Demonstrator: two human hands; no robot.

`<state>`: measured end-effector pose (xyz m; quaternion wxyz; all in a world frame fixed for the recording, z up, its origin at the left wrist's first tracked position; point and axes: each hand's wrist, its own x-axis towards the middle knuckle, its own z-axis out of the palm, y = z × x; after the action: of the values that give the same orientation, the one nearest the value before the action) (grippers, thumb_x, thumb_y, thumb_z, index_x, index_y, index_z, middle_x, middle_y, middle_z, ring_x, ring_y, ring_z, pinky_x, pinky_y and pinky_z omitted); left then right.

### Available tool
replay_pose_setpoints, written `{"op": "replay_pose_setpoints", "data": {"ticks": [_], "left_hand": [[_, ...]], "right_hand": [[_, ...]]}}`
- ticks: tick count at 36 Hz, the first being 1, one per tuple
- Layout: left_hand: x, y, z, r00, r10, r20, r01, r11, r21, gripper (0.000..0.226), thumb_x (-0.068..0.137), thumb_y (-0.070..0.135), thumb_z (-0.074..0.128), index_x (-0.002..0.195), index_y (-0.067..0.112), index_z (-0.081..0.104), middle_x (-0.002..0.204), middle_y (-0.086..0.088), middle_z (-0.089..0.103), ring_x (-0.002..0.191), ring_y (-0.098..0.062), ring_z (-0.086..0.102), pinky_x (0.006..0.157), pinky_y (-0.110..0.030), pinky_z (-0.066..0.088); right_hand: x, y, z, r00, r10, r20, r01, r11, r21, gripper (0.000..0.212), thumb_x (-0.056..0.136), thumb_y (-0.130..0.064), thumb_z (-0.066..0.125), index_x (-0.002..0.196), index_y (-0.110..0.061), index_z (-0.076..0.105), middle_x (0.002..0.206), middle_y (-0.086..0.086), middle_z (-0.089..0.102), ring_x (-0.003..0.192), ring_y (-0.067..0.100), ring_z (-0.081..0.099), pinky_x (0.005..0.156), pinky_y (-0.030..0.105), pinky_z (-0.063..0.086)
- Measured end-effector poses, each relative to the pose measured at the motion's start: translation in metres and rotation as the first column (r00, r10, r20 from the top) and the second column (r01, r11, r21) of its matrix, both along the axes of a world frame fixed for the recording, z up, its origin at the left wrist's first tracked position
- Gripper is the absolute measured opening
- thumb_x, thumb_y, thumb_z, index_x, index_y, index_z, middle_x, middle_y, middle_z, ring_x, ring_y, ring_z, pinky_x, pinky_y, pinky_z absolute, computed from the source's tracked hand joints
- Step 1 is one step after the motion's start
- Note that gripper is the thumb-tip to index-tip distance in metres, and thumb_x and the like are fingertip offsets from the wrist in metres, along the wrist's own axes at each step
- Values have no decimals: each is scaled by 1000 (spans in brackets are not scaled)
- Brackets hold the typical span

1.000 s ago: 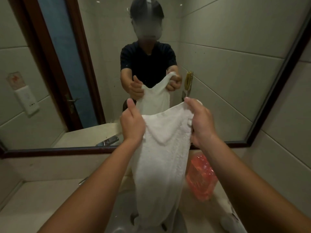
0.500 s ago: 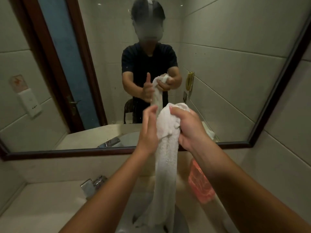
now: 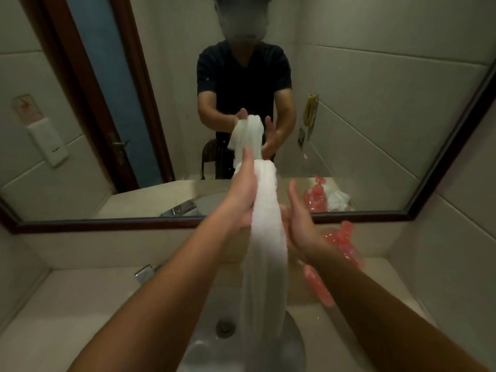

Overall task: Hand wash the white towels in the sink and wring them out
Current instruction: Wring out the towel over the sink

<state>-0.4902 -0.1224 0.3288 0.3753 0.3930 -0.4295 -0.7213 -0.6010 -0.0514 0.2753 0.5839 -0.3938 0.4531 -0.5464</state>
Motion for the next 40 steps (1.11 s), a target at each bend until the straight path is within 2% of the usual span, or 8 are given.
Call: {"op": "replay_pose_setpoints", "data": {"ticks": [3,7,11,16,24,31,38,40], "left_hand": [[4,-12,16,998,-61,5,61,998,-20,97,94,85,36,151,7,51,77,-7,72,58,-18,64,58,-29,54],[13,-19,24,999,-52,16,53,996,-68,94,98,80,35,147,1,51,116,-24,76,96,-32,77,80,-38,61],[32,-13,-12,999,7,-33,-7,1000,16,110,88,94,28,141,5,65,143,-19,58,129,-35,57,109,-46,46],[53,15,-70,992,-58,112,47,994,100,97,88,92,14,114,23,77,110,-13,79,105,-32,73,87,-45,58],[58,26,-72,989,-121,90,134,979,-155,78,99,72,12,138,24,60,121,1,78,114,-15,74,86,-25,61],[60,17,-69,984,-97,149,129,965,-227,70,109,59,18,133,12,64,129,-12,74,117,-22,73,95,-31,61],[50,22,-62,953,-27,301,175,862,-476,89,102,69,26,88,-9,65,85,-31,67,85,-50,69,81,-56,60],[50,22,-60,945,41,324,156,815,-558,81,105,65,25,68,0,57,62,-17,58,58,-37,56,59,-43,53]], "right_hand": [[9,8,-21,997,81,-3,-81,997,11,106,80,-91,55,151,-13,56,137,19,70,129,37,66,115,55,49],[13,11,-20,991,137,10,-137,988,66,94,78,-78,62,135,-4,65,116,22,77,107,38,75,106,55,55],[17,3,-10,988,65,144,-69,997,23,53,91,-42,75,120,2,73,106,24,76,91,35,76,87,44,63],[21,-11,14,946,100,307,-114,993,28,49,96,-37,66,127,1,69,110,17,76,98,28,77,94,43,63],[17,-26,18,987,53,-155,-42,997,71,45,104,-44,64,134,-10,66,120,12,79,113,28,76,108,46,57],[6,-15,0,932,198,-304,-156,975,158,65,89,-74,53,132,-28,70,124,0,79,117,20,74,113,48,51],[-2,-4,-15,957,107,-271,-87,993,85,72,92,-65,58,138,-11,68,125,8,78,118,23,75,110,46,54],[-2,-1,-16,940,49,-338,-38,999,39,69,88,-65,59,126,-10,74,115,6,81,109,21,78,102,41,59]]}}
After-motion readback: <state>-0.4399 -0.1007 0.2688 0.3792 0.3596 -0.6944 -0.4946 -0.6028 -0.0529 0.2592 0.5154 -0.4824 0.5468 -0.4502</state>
